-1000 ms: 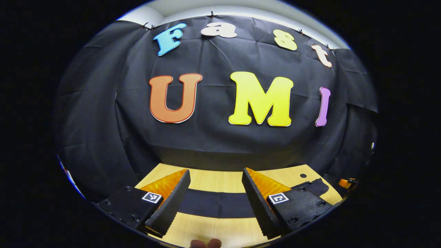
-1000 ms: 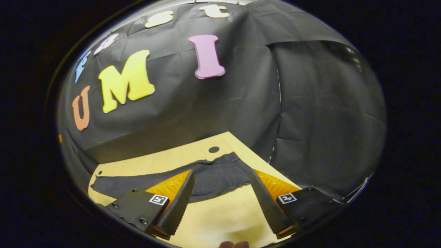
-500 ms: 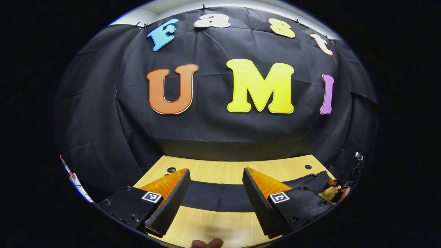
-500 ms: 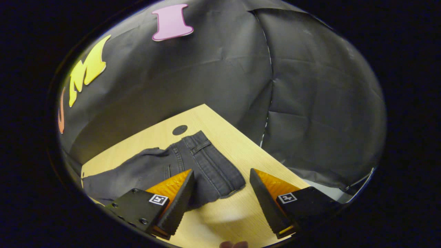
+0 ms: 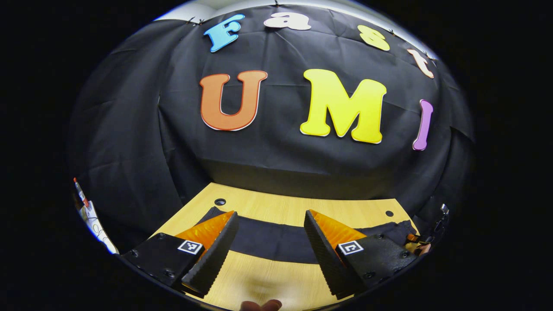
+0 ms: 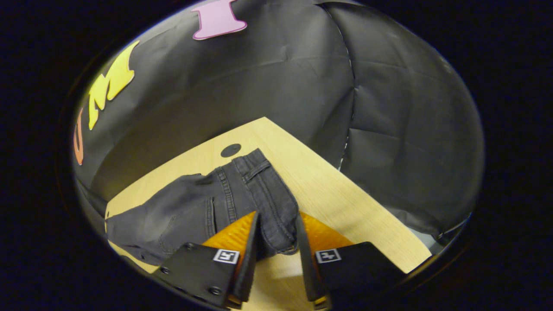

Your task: Grasp the waist and the cuffs of the jeans and fold them to make the two legs overlap; first hold the waist and fold one-third of the jeans toward the cuffs, then hold the cuffs and fold the remaining one-third in the same direction to finish folding.

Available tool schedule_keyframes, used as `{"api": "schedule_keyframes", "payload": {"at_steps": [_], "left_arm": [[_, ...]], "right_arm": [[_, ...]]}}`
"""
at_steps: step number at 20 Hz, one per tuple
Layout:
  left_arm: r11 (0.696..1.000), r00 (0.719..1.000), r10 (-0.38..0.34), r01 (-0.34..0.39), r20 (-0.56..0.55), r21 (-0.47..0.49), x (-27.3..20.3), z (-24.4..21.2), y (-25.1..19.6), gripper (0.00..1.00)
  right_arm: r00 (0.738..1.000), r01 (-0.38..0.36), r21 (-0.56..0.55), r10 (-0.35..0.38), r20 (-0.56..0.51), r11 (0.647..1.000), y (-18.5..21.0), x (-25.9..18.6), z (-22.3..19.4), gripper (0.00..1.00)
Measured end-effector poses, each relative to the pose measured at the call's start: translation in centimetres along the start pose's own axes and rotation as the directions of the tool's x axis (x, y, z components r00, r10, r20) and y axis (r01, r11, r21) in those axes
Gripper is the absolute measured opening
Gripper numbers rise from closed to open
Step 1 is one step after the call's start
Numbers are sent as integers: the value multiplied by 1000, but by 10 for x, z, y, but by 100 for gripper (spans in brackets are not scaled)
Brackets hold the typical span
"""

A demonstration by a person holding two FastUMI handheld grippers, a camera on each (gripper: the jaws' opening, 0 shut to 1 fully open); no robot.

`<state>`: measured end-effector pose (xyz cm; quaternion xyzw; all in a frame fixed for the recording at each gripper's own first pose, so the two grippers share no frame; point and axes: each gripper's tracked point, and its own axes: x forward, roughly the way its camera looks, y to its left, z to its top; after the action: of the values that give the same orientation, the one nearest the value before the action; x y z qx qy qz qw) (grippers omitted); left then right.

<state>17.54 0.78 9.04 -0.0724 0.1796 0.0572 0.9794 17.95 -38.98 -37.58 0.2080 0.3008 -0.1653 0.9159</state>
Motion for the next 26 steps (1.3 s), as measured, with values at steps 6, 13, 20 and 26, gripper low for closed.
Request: {"api": "schedule_keyframes", "payload": {"at_steps": [6, 13, 20, 26], "left_arm": [[998, 998, 59, -58, 30, -31, -10, 5, 39, 98], [993, 988, 116, -113, 100, -34, -23, 15, 90, 98], [988, 980, 140, -129, 142, -83, -40, 8, 143, 98], [971, 971, 201, -180, 129, -159, -62, -5, 205, 98]], "right_arm": [[998, 59, -72, -59, 3, 996, 14, -28, 26, 1], [991, 9, -148, 11, 135, 989, 77, -117, 82, 1], [960, -122, -248, 177, 215, 961, 254, -213, 102, 0], [923, -284, -450, 368, 109, 847, 426, -235, 1, 1]]}}
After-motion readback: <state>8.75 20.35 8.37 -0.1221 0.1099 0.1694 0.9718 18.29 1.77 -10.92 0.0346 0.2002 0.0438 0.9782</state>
